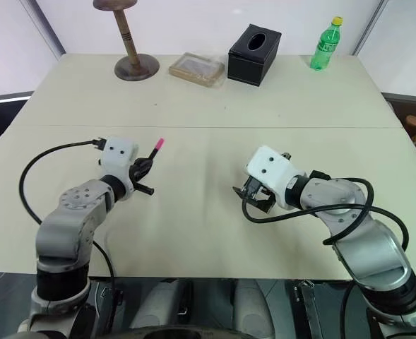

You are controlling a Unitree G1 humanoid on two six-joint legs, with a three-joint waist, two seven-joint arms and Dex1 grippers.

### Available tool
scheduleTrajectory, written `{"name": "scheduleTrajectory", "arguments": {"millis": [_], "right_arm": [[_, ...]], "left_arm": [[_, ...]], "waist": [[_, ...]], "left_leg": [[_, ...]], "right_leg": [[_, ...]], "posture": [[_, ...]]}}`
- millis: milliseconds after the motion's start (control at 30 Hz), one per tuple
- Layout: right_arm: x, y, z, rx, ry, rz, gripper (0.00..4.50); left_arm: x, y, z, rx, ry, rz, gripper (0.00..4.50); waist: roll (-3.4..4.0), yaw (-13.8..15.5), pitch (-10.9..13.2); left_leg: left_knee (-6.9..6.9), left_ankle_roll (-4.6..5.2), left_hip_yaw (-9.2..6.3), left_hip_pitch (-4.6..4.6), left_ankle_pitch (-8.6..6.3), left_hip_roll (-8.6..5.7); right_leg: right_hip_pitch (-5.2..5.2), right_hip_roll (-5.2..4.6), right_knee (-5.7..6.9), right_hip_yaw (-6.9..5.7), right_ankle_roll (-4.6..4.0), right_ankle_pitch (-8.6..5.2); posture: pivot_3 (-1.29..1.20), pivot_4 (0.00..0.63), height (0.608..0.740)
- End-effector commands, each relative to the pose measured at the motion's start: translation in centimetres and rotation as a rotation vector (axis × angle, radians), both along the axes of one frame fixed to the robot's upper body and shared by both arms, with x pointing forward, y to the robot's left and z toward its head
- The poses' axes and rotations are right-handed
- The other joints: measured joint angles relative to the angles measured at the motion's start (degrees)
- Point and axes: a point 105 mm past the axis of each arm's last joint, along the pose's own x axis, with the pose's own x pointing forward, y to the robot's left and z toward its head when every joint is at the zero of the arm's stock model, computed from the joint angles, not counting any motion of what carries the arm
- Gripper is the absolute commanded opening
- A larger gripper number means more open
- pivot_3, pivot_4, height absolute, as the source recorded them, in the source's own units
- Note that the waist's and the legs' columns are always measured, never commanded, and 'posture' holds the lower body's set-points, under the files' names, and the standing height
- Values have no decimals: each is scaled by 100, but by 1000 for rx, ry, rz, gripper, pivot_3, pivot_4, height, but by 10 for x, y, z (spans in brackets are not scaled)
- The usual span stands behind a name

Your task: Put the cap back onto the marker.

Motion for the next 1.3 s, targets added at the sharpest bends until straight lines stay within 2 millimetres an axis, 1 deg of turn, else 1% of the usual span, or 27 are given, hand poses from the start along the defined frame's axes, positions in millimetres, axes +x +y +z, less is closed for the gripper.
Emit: {"name": "scheduleTrajectory", "arguments": {"millis": [33, 133, 233, 367, 700, 767, 800, 900, 933, 1000, 1100, 1300], "right_arm": [[-3, 6, 7, 2, -33, 33, 4444], [-1, 8, 7, -1, -29, 48, 4444], [0, 9, 8, -4, -30, 59, 4444], [3, 11, 10, -7, -30, 74, 4444], [1, 10, 7, -19, -19, 85, 4444], [-1, 11, 7, -20, -13, 102, 4500], [-1, 12, 8, -19, -11, 109, 4500], [-3, 13, 9, -14, -3, 131, 4500], [-4, 14, 9, -11, 2, 144, 4500], [-6, 15, 10, -8, 6, 162, 4500], [-5, 16, 11, -2, 5, 171, 4500], [-3, 20, 9, 8, 3, 195, 4500]], "left_arm": [[-7, 15, 12, -14, -31, 110, 0], [-10, 21, 3, -51, 22, 169, 0], [-12, 20, 2, -60, 32, 172, 0], [-16, 18, -6, -84, 73, 180, 0], [-18, 20, -12, -89, 110, 180, 0], [-18, 20, -12, -90, 114, 183, 1015], [-18, 21, -13, -90, 117, 185, 1397], [-17, 21, -13, -90, 121, 182, 3005], [-17, 21, -14, -89, 125, 180, 3428], [-17, 22, -14, -87, 126, 178, 4417], [-17, 21, -10, -81, 109, 158, 4470], [-21, 19, 20, 0, -74, 49, 4470]], "waist": [[0, 2, 0], [-1, 0, 0], [-1, 1, 0], [-1, 0, 0], [-1, 1, 0], [-1, 1, 0], [-1, 1, 0], [-1, 1, 0], [-1, 1, 0], [-1, 1, 0], [-1, 1, 0], [-1, -1, 0]], "left_leg": [[0, 0, 0, 0, 0, 0], [0, 0, 0, 1, 0, -1], [0, -1, 0, 1, 0, -1], [-1, -1, 1, 1, 0, -2], [-3, -2, 1, 0, 0, -5], [-3, -2, 1, 0, 0, -5], [-3, -2, 1, 0, 0, -6], [-3, -2, 1, 0, 0, -6], [-3, -2, 1, 0, 0, -6], [-3, -2, 1, 0, 0, -6], [-4, -1, 1, 0, -1, -6], [-5, -2, 1, 0, -1, -6]], "right_leg": [[0, 0, 0, 0, 0, 0], [0, -1, 0, 0, 0, 0], [1, -1, -1, -1, -1, 0], [0, -5, -2, -1, -1, 1], [0, -14, -4, -2, -2, 1], [0, -16, -4, -2, -2, 1], [0, -17, -4, -2, -2, 1], [0, -19, -5, -2, -2, 1], [0, -19, -5, -2, -2, 1], [0, -19, -5, -2, -2, 1], [1, -19, -6, -3, -2, 1], [0, -25, -7, -3, -3, 1]], "posture": [[0, 150, 740], [0, 150, 740], [0, 150, 740], [0, 150, 740], [0, 150, 740], [0, 150, 740], [0, 150, 740], [0, 150, 740], [0, 150, 740], [0, 150, 740], [0, 150, 740], [0, 150, 740]]}}
